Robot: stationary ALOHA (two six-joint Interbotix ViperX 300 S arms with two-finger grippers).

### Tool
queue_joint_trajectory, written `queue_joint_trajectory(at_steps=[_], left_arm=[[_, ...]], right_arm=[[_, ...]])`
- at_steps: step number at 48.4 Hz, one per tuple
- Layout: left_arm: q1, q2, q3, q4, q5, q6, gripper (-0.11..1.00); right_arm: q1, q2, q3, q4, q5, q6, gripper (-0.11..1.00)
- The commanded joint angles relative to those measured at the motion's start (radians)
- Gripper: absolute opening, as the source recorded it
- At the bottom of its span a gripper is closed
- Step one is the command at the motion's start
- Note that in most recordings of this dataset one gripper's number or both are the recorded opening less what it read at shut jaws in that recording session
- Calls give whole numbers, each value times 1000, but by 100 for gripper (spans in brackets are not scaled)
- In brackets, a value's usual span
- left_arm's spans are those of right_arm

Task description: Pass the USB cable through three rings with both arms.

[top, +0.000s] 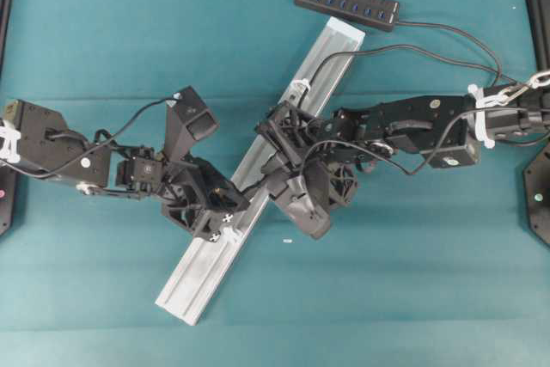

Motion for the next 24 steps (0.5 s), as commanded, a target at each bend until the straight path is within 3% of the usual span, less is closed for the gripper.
queue_joint_trajectory(at_steps=[1,7,20,24], left_arm=[[2,-32,-2,5,-18,3,10],[2,-40,3,2,-21,2,21],[-12,-97,6,2,-15,6,92],[-26,-132,12,2,-2,8,94]], right_arm=[[5,8,-12,-9,5,-8,9],[9,9,-18,-21,18,-11,9],[17,14,-25,-31,40,-18,9],[21,15,-28,-31,46,-20,9]])
